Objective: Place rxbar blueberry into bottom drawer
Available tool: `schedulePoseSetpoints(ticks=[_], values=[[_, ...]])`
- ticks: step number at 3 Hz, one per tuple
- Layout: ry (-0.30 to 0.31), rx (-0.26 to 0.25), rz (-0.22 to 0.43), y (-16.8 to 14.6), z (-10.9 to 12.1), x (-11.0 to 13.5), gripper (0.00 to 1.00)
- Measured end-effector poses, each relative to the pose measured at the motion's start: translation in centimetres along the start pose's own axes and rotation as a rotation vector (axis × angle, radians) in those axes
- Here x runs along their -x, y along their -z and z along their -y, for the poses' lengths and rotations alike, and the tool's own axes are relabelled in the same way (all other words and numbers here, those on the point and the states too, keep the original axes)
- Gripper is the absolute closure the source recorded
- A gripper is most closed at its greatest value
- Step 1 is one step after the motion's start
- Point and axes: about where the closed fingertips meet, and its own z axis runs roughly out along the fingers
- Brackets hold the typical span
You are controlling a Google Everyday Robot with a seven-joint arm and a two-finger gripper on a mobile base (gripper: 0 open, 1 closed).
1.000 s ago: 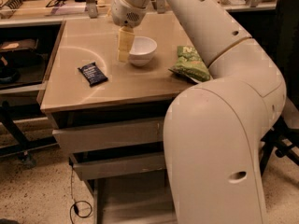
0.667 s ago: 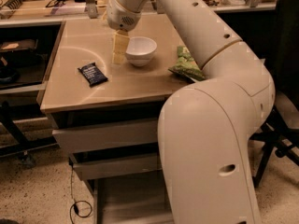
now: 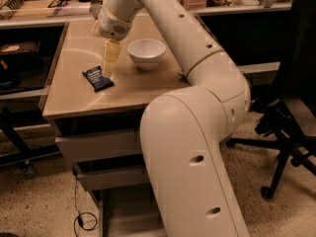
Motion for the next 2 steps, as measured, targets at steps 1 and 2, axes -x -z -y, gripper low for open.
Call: schedulePoseSetpoints(ticks=[1,2], values=[[0.000,-0.015,0.007,-0.4,0.5,0.2,0.00],[-0.009,0.004,0.019,-2.1,0.5,0.4,0.00]])
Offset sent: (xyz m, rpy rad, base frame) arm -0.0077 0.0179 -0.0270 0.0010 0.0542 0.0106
